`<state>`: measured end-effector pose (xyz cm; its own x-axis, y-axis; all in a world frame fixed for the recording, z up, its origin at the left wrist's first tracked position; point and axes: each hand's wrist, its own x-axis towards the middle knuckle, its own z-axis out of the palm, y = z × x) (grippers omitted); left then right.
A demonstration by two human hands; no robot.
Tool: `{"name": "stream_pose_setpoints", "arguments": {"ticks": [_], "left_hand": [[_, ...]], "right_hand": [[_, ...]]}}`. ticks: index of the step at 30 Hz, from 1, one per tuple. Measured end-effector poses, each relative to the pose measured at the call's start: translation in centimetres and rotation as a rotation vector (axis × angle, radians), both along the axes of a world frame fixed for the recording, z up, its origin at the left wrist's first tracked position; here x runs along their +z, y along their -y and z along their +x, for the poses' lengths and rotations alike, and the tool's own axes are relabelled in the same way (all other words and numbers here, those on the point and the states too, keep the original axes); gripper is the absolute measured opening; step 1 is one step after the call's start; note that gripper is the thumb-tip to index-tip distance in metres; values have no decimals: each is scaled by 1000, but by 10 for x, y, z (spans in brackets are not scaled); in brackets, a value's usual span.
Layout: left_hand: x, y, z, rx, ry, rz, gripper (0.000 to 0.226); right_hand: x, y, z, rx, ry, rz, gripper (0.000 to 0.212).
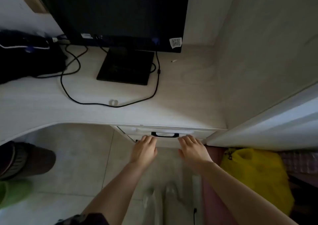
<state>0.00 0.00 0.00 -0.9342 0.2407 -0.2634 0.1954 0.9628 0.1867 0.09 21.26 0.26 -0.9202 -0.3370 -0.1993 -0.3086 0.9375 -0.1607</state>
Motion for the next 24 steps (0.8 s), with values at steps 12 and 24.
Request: {"name": "stream_pose_setpoints", "arguments": {"ticks": [12,24], "left_hand": [[-64,-10,-41,-27,176,8,55],[-82,1,-17,-34,173,91,63]], "right_hand": [[-67,23,-38,48,153,32,61],[-77,31,-24,1,108,36,60]]}}
